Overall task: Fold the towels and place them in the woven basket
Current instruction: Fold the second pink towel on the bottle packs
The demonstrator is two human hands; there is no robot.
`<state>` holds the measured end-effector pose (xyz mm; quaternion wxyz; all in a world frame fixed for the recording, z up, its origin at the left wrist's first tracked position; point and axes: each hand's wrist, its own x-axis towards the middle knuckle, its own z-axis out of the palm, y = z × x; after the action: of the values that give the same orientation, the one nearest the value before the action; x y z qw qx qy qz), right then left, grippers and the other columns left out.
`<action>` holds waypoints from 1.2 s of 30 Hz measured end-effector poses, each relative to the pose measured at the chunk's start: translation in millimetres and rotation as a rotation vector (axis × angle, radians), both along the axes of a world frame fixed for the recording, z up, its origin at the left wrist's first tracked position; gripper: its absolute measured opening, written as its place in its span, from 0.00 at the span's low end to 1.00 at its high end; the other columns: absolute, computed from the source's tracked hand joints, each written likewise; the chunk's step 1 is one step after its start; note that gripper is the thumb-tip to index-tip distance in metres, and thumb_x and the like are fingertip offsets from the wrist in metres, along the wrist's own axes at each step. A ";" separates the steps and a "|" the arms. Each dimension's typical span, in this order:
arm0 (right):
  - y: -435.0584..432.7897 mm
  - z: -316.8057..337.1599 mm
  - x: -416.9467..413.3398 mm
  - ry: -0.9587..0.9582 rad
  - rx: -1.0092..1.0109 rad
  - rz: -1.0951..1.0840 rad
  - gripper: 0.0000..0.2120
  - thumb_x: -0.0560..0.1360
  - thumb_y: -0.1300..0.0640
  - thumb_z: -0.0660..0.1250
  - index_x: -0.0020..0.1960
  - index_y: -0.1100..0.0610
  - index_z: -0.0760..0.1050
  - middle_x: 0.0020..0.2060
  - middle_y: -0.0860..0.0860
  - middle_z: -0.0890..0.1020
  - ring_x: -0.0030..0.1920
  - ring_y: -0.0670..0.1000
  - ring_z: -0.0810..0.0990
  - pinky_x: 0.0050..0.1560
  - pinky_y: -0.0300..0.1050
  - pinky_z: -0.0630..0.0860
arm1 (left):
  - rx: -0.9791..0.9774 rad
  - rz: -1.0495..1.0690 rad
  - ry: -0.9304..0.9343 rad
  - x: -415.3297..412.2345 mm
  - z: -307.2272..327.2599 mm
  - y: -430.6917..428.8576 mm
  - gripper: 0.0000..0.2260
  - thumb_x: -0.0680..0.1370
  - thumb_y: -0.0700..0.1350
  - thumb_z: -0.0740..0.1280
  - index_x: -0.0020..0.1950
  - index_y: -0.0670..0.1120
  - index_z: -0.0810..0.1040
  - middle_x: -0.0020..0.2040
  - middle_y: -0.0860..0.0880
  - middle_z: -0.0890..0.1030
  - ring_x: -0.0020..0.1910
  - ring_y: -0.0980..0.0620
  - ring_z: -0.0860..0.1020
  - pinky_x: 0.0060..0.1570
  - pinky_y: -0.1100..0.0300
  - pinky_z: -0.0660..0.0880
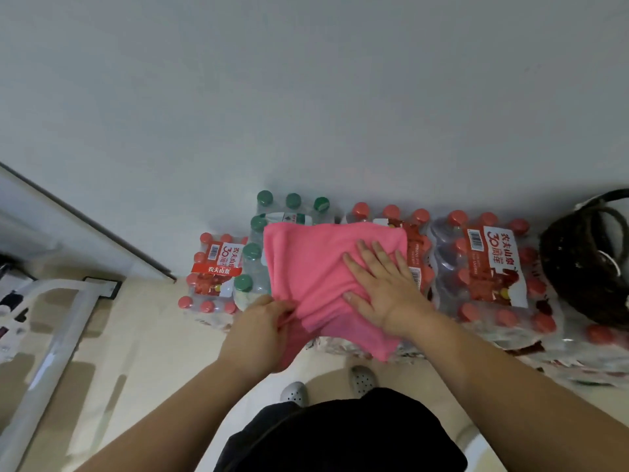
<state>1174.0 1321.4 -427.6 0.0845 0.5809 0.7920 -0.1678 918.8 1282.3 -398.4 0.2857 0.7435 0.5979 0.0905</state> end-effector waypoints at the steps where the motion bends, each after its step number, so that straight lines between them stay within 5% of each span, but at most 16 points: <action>1: -10.1 0.5 -1.3 0.008 -0.002 0.004 0.37 0.74 0.29 0.33 0.78 0.42 0.31 0.77 0.47 0.29 0.76 0.51 0.26 0.76 0.57 0.30 | -0.031 -0.046 0.015 -5.6 -2.5 -0.4 0.16 0.76 0.52 0.63 0.60 0.52 0.82 0.49 0.49 0.81 0.47 0.48 0.80 0.50 0.55 0.77; 4: -30.7 0.7 -1.0 0.063 0.028 -0.007 0.35 0.77 0.29 0.39 0.80 0.42 0.37 0.79 0.45 0.35 0.78 0.49 0.31 0.78 0.55 0.34 | -0.095 -0.105 0.027 -18.2 -4.3 4.5 0.15 0.76 0.53 0.67 0.62 0.57 0.77 0.50 0.53 0.80 0.48 0.51 0.79 0.49 0.56 0.75; 7: -28.9 4.6 0.4 0.253 0.089 -0.132 0.34 0.79 0.34 0.45 0.81 0.48 0.50 0.80 0.48 0.54 0.80 0.49 0.49 0.78 0.49 0.43 | -0.003 -0.021 0.008 -20.7 -0.2 21.2 0.10 0.76 0.53 0.69 0.55 0.54 0.74 0.44 0.53 0.78 0.42 0.51 0.78 0.41 0.55 0.76; 10: -11.9 9.1 2.8 0.375 0.231 -0.268 0.23 0.82 0.47 0.56 0.73 0.58 0.71 0.69 0.55 0.75 0.68 0.56 0.72 0.72 0.49 0.64 | 0.099 0.061 -0.007 -16.8 3.7 49.4 0.13 0.76 0.50 0.69 0.58 0.50 0.72 0.48 0.49 0.78 0.45 0.47 0.78 0.43 0.52 0.77; 12: 4.6 7.0 7.7 0.416 0.321 -0.333 0.15 0.79 0.57 0.60 0.60 0.62 0.80 0.56 0.58 0.81 0.55 0.60 0.79 0.62 0.56 0.75 | 0.138 0.078 -0.006 -12.4 5.8 69.0 0.17 0.76 0.48 0.68 0.64 0.49 0.72 0.53 0.47 0.76 0.50 0.45 0.77 0.48 0.49 0.77; 15: 28.2 8.0 16.4 0.372 0.312 -0.427 0.11 0.77 0.60 0.63 0.54 0.60 0.81 0.50 0.56 0.80 0.49 0.58 0.79 0.52 0.57 0.78 | 0.161 0.111 0.048 -6.4 3.5 96.1 0.17 0.78 0.47 0.65 0.66 0.48 0.74 0.59 0.44 0.74 0.55 0.41 0.75 0.53 0.48 0.74; 18: 42.3 12.0 22.1 0.263 0.243 -0.423 0.11 0.75 0.60 0.67 0.57 0.57 0.80 0.53 0.54 0.77 0.54 0.57 0.77 0.57 0.55 0.76 | 0.110 0.108 0.099 -4.3 -1.8 114.8 0.14 0.78 0.46 0.64 0.62 0.47 0.79 0.60 0.42 0.73 0.56 0.39 0.75 0.56 0.48 0.75; 22: 53.1 13.1 33.9 0.131 0.230 -0.333 0.17 0.72 0.53 0.73 0.60 0.54 0.80 0.57 0.52 0.77 0.60 0.58 0.72 0.62 0.57 0.71 | 0.144 0.062 0.134 -4.4 -3.9 124.2 0.06 0.75 0.43 0.66 0.47 0.43 0.82 0.49 0.43 0.76 0.48 0.39 0.76 0.47 0.52 0.74; 28: 65.3 14.2 46.9 0.172 0.192 -0.223 0.10 0.71 0.51 0.75 0.51 0.53 0.80 0.53 0.49 0.76 0.56 0.54 0.73 0.59 0.56 0.73 | 0.127 0.024 0.128 -11.2 1.6 126.9 0.06 0.73 0.45 0.71 0.40 0.42 0.80 0.44 0.47 0.74 0.44 0.45 0.73 0.42 0.57 0.64; 36: 50.6 24.0 49.5 0.297 0.318 -0.138 0.06 0.73 0.59 0.71 0.43 0.56 0.73 0.38 0.51 0.78 0.40 0.54 0.74 0.44 0.54 0.74 | 0.078 0.019 0.046 -23.1 14.3 120.3 0.09 0.71 0.47 0.68 0.34 0.43 0.78 0.34 0.47 0.77 0.37 0.45 0.75 0.37 0.55 0.72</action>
<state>1223.5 1372.0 -403.6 -0.1375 0.6087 0.7706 -0.1297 895.7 1402.7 -384.1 0.2419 0.7502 0.6073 0.0995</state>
